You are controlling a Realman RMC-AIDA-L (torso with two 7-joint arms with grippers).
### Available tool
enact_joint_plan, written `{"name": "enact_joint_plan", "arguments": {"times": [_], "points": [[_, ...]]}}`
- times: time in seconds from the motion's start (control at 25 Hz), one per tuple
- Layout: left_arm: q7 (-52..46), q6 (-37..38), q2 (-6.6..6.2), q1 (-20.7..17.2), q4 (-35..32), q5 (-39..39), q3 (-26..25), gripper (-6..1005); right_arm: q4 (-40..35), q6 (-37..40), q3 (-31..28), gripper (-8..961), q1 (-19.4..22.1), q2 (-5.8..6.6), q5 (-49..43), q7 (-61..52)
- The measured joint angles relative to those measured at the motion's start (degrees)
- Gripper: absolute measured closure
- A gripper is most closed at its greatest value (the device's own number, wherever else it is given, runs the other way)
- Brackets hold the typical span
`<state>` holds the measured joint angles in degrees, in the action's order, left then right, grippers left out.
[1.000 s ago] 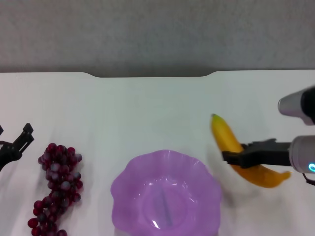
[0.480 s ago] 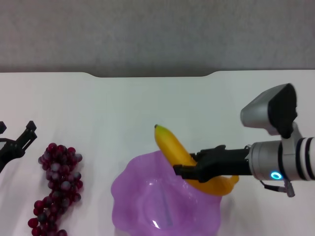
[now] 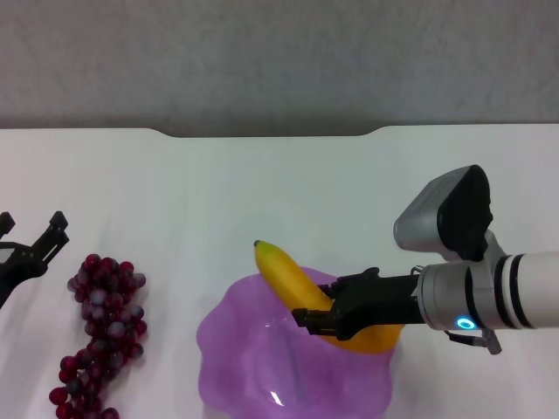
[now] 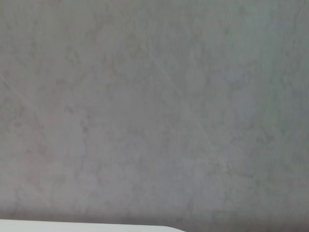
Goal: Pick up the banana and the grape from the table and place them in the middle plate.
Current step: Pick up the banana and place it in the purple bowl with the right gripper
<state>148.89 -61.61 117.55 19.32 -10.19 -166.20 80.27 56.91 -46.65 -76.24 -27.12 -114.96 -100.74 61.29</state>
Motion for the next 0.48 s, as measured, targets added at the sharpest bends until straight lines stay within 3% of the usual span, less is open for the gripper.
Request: {"name": "enact_joint_plan", "arguments": {"times": [0.36, 0.48], "points": [[0.0, 0.0, 0.04, -0.21, 0.0, 0.0, 0.04, 132, 0.45, 0.76, 2.07, 421, 0.42, -0.08, 3.45, 7.7], [0.0, 0.0, 0.05, -0.25, 0.0, 0.0, 0.05, 132, 0.53, 1.42, 1.72, 311, 0.93, -0.03, 4.17, 8.37]]}}
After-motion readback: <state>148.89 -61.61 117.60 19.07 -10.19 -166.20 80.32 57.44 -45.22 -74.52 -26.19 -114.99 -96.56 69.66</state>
